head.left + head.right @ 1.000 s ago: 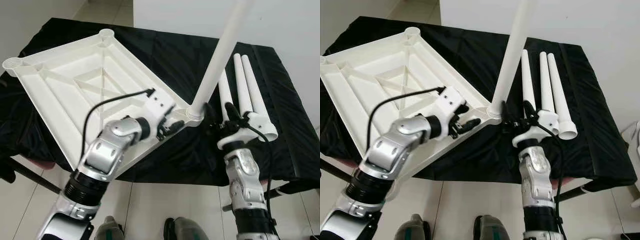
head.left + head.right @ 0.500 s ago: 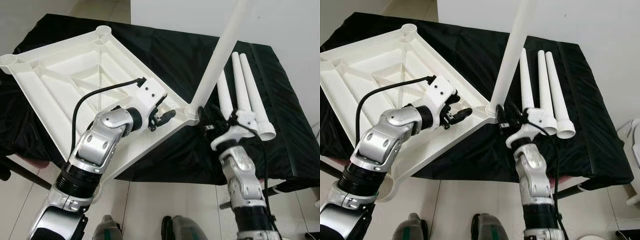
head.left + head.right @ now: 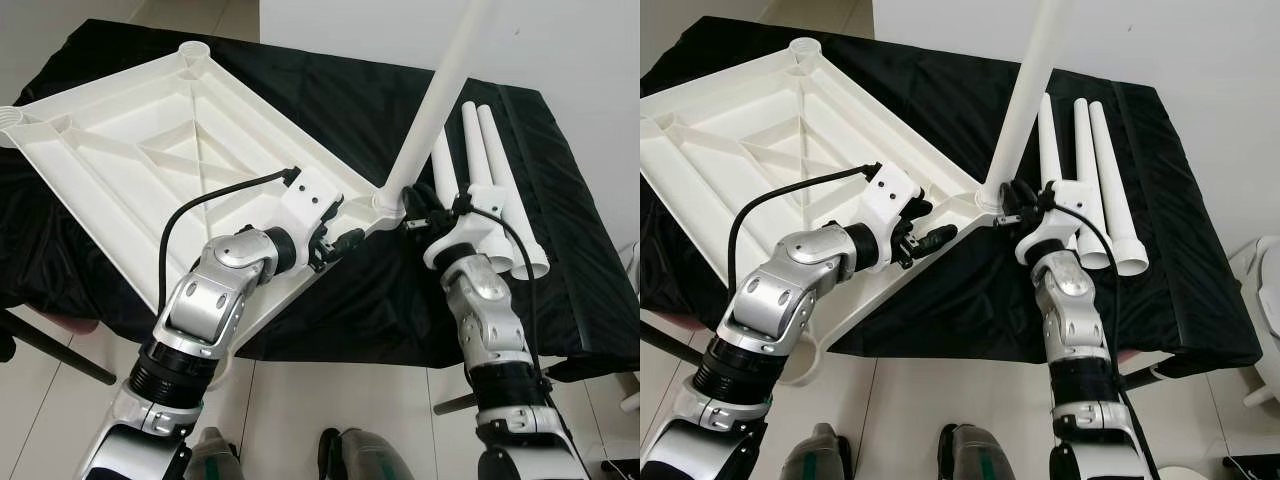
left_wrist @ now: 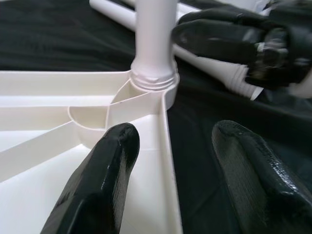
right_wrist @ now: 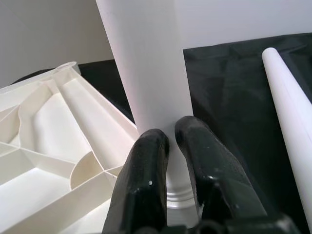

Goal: Building children table

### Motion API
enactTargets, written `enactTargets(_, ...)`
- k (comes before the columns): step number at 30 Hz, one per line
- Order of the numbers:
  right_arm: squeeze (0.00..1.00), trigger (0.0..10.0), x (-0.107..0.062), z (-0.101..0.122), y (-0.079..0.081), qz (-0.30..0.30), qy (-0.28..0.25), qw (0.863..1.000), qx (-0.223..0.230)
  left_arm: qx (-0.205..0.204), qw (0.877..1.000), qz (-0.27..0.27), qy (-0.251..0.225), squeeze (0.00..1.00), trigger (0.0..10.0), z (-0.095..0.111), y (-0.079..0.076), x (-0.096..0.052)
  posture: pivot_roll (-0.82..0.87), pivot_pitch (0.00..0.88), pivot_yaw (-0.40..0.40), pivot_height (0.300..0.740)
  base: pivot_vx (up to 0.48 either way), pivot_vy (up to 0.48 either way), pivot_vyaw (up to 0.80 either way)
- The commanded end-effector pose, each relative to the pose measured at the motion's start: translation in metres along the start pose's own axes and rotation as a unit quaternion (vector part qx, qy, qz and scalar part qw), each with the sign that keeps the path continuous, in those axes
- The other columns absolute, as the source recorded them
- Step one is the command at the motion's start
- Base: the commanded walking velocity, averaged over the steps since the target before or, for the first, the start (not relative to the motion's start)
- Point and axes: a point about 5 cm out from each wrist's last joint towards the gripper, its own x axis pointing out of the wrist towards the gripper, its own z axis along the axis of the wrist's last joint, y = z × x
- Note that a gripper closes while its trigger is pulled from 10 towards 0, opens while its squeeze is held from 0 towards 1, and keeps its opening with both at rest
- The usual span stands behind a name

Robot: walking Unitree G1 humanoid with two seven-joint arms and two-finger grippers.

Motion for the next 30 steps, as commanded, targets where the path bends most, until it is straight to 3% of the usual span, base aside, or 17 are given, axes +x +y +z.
enactTargets(1, 0.0, 10.0, 0.003, 0.0, -0.01, -0.016, 0.001, 1.0, -0.002, -0.011, 0.999, 0.043, 0.005, 0.0, 10.0, -0.004, -0.001, -0.001, -0.01, 0.106, -0.089, 0.74, 0.0, 0.0, 0.0)
enactTargets(9, 0.0, 10.0, 0.03, 0.004, -0.01, -0.001, 0.001, 1.0, 0.005, -0.016, 0.998, 0.044, 0.04, 0.0, 10.0, -0.019, -0.005, -0.014, 0.01, 0.151, -0.081, 0.74, 0.0, 0.0, 0.0)
enactTargets(14, 0.0, 10.0, 0.042, 0.005, -0.006, 0.016, 0.002, 1.0, 0.007, -0.016, 0.991, 0.102, 0.084, 0.0, 10.0, -0.029, 0.013, -0.023, 0.02, 0.169, -0.075, 0.74, 0.0, 0.0, 0.0)
enactTargets(19, 0.0, 10.0, 0.042, 0.009, -0.002, 0.035, -0.015, 0.999, 0.022, -0.007, 0.989, 0.122, 0.088, 0.0, 10.0, -0.028, 0.018, -0.027, 0.02, 0.162, -0.074, 0.74, 0.0, 0.0, 0.0)
enactTargets(25, 0.0, 10.0, 0.03, 0.01, 0.001, 0.064, -0.035, 0.996, 0.045, -0.004, 0.989, 0.112, 0.094, 0.0, 10.0, -0.027, 0.019, -0.032, 0.01, 0.145, -0.074, 0.74, 0.0, 0.0, 0.0)
enactTargets(28, 0.0, 10.0, 0.016, 0.012, -0.004, 0.064, -0.045, 0.996, 0.049, -0.032, 0.993, 0.084, 0.079, 0.0, 10.0, -0.025, 0.015, -0.035, 0.0, 0.134, -0.066, 0.74, 0.0, 0.0, 0.0)
enactTargets(30, 0.0, 10.0, 0.016, 0.012, -0.004, 0.064, -0.045, 0.996, 0.049, -0.032, 0.993, 0.084, 0.079, 0.0, 10.0, -0.025, 0.015, -0.035, 0.0, 0.134, -0.066, 0.74, 0.0, 0.0, 0.0)
